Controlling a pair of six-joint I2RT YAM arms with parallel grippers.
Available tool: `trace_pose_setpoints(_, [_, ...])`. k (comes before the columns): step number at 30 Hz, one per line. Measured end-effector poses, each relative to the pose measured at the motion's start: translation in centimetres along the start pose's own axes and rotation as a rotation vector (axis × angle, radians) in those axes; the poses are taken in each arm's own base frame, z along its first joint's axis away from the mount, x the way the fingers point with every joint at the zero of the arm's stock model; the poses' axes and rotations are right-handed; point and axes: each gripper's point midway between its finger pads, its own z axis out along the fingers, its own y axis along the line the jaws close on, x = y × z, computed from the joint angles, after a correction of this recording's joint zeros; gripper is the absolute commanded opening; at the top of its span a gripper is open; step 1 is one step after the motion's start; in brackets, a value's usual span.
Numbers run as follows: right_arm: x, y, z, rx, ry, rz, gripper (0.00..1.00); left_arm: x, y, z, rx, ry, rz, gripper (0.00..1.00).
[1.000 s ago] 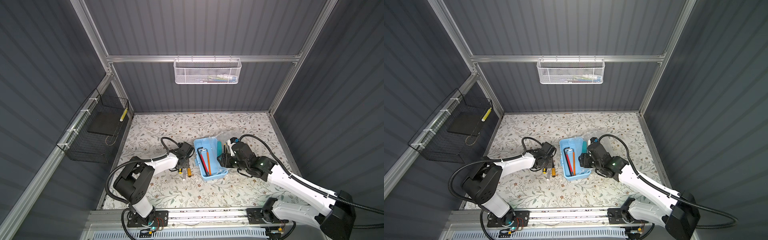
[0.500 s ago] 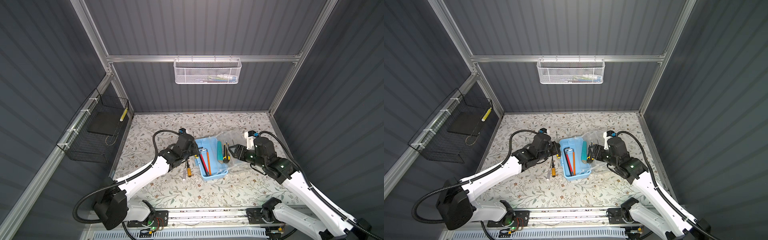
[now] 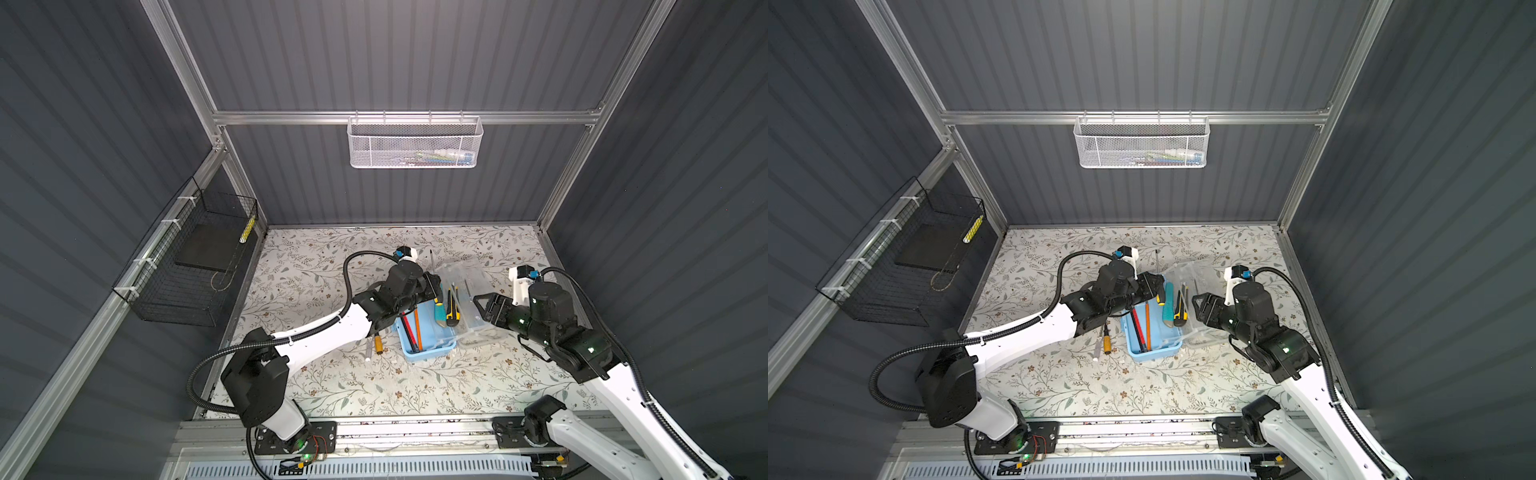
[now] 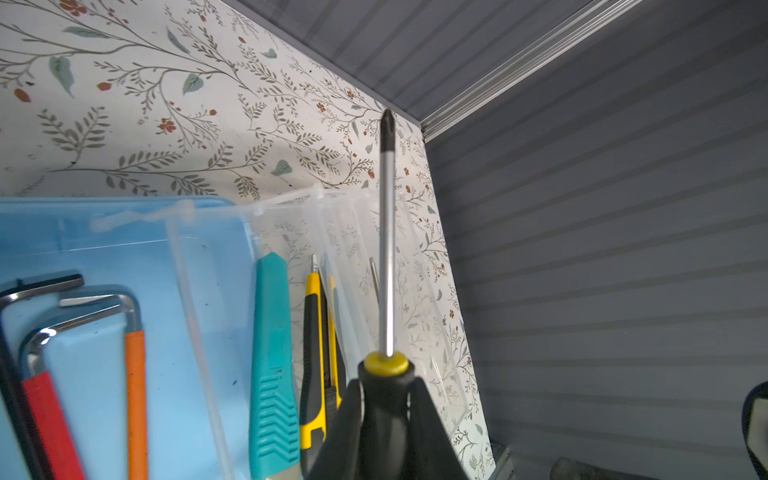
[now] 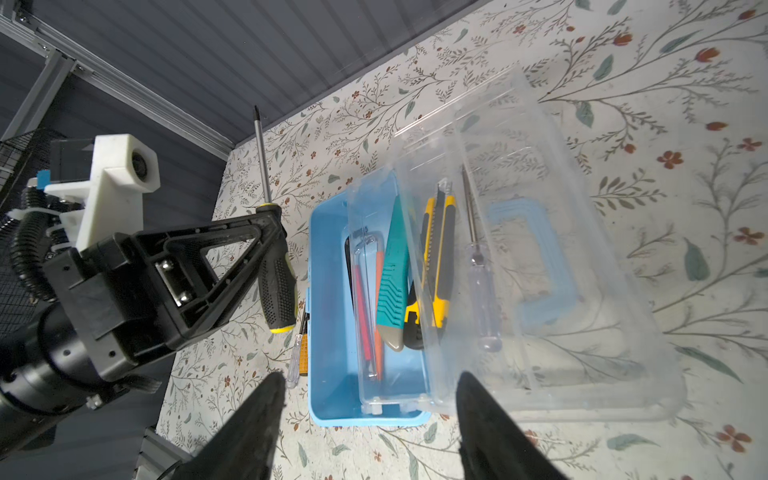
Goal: Pack the tool kit
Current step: 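Carry the yellow-black screwdriver over the lid with the left while the right draws back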
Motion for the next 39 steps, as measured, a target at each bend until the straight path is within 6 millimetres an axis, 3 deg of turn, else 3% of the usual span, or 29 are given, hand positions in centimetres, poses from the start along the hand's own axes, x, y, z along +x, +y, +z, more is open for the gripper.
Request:
trace_pose_setpoints(10, [-0.3,-0.8,-1.0,0.039,-0.022,-0.024,0.66,3.8,-1.3,4.3,0.019,0.086,-0.008,0.0])
trace_pose_setpoints(17, [-0.3,-1.1,-1.3,0.036,-0.033,-0.028,0.66,4.9,-1.6,6.3,0.021,0.106,-0.016,0.0])
trace_pose_setpoints(39, [1.4,-2.5,-1.5,0.052,-0.02,-0.024,0.67,6.7,0.1,8.9,-0.021,0.132,-0.073,0.0])
